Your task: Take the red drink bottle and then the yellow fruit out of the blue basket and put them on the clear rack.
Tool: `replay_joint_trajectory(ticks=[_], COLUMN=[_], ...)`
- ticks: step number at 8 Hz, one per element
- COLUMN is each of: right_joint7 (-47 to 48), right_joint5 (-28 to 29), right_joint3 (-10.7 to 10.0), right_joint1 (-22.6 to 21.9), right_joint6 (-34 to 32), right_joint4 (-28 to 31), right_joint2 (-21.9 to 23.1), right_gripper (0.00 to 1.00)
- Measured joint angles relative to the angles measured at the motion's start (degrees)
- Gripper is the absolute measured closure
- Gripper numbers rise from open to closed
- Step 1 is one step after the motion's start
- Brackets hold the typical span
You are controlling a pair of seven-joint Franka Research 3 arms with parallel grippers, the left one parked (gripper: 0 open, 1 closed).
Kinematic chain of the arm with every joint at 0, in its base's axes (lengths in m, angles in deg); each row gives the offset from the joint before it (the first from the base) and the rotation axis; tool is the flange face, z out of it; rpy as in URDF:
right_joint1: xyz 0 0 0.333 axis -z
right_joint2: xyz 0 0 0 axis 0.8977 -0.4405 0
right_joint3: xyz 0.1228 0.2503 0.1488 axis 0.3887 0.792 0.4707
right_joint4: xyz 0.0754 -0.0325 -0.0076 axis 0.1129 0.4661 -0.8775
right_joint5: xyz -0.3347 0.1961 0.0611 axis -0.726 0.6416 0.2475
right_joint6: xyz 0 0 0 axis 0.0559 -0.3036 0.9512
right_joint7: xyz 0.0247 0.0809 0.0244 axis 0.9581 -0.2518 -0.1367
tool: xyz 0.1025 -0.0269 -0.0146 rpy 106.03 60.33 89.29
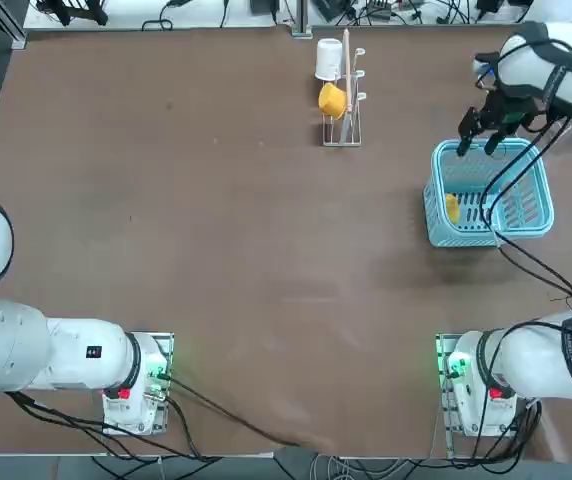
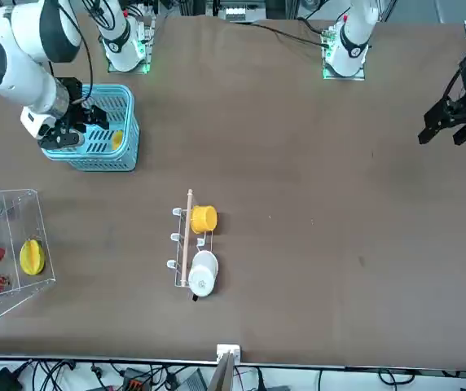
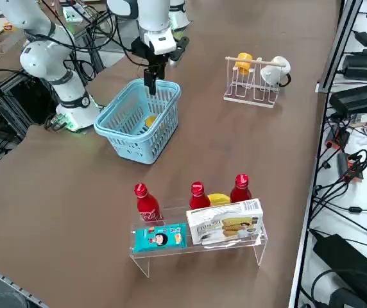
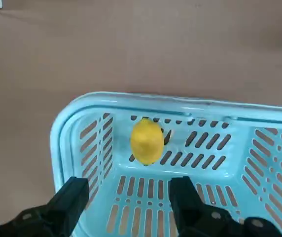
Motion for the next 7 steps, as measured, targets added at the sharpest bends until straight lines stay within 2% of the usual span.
replay_joint_trajectory(ticks=[7], right_joint7=[-0.96], right_joint5=[-0.19], right_joint3=[-0.04], right_joint1=[0.00], right_joint6=[18.86], right_joint4=[15.71], right_joint2=[4.24], right_gripper=[0.00])
